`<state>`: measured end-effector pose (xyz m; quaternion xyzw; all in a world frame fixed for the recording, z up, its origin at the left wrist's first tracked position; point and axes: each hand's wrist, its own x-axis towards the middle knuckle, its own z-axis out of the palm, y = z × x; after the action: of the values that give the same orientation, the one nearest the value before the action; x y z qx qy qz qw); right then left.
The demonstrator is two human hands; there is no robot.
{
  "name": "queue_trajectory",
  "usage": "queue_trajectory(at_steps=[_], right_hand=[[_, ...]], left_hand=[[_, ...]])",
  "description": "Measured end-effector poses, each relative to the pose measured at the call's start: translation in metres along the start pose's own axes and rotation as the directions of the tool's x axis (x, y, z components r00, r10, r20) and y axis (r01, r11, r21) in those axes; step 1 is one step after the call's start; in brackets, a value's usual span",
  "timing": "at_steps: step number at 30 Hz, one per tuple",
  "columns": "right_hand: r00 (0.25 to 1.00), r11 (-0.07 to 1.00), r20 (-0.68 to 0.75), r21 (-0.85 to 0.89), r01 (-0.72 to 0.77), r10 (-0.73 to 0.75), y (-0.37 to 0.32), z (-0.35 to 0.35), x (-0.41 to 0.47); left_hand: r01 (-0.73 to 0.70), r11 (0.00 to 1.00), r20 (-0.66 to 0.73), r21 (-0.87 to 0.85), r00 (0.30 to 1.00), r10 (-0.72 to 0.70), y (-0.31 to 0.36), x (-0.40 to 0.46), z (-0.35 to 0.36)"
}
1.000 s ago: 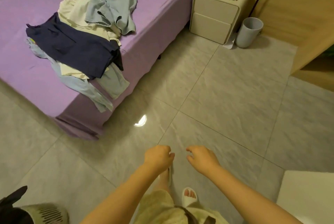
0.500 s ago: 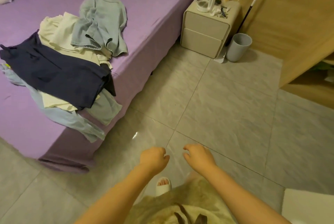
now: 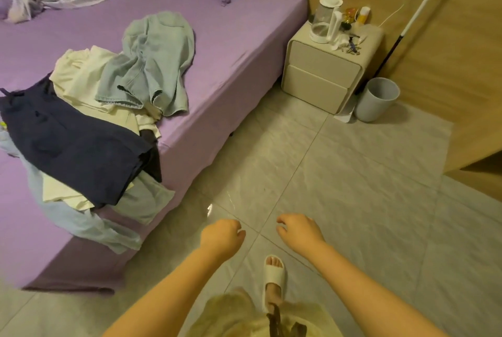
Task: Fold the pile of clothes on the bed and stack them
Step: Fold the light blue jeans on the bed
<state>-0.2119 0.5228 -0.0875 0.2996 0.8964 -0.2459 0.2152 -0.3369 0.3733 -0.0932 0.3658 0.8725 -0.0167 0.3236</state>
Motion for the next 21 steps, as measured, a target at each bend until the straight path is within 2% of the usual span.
queue_trajectory(at_steps=[12, 21], right_hand=[[1.0, 0.999, 0.026, -0.049, 0.013, -0.012, 0.027, -0.076, 0.111], [0.999, 0.997, 0.035, -0.078, -0.019, 0.022, 0.011, -0.136, 0.207]], left_hand=[[0.066, 0.998, 0.042, 0.023, 0.997, -0.067, 0.026, 0.108, -0.068], [-0.011, 0.999, 0.043, 0.047, 0.999, 0.009, 0.017, 0.207, -0.132]])
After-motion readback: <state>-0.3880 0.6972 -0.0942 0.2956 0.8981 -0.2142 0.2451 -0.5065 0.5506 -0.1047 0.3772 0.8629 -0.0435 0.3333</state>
